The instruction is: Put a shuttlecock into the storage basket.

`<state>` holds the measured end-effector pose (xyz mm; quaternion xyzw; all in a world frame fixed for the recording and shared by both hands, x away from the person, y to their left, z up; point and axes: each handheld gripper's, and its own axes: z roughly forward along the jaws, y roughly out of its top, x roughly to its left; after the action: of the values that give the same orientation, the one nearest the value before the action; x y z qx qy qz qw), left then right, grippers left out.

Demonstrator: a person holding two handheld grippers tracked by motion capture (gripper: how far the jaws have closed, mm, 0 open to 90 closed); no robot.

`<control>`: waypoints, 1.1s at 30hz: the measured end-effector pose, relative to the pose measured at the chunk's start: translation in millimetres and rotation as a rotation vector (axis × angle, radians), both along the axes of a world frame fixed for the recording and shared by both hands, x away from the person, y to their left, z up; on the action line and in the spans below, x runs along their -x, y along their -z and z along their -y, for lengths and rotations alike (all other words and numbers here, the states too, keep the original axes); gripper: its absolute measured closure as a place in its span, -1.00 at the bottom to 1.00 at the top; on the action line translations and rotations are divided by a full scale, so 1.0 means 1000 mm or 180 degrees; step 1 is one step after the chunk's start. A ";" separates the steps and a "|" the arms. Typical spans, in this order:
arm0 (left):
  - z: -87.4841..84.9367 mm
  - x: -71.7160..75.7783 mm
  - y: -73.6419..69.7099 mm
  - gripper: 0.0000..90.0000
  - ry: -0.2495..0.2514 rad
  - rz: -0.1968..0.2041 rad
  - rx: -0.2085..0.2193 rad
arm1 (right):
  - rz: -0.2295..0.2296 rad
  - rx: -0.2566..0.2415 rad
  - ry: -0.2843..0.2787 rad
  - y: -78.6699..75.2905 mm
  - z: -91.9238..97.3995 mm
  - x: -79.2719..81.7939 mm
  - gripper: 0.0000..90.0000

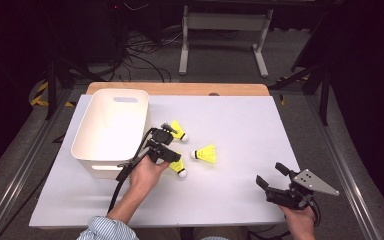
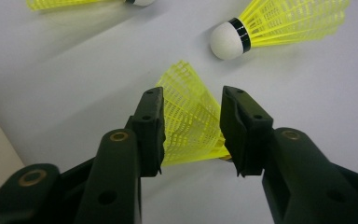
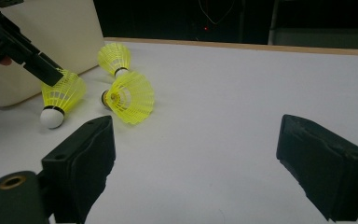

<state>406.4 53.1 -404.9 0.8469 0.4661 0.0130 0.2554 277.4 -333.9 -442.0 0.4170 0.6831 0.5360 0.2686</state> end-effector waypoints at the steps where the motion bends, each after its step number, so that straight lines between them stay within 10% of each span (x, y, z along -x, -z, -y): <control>1: 0.000 0.000 0.000 0.45 0.0006 0.0002 -0.0007 | -0.0003 -0.0002 0.0005 0.000 0.000 0.000 -0.73; 16: -0.001 0.001 -0.003 0.93 0.0074 0.0082 0.0048 | 0.0012 0.0028 0.0010 0.000 0.000 0.000 -0.73; 33: -0.001 0.006 -0.013 1.00 0.0168 0.0144 0.0189 | -0.0006 0.0045 0.0000 0.001 -0.001 -0.001 -0.73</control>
<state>400.1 53.8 -392.0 0.8504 0.4380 0.0116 0.2912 277.9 -332.8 -442.5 0.4156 0.6871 0.5308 0.2708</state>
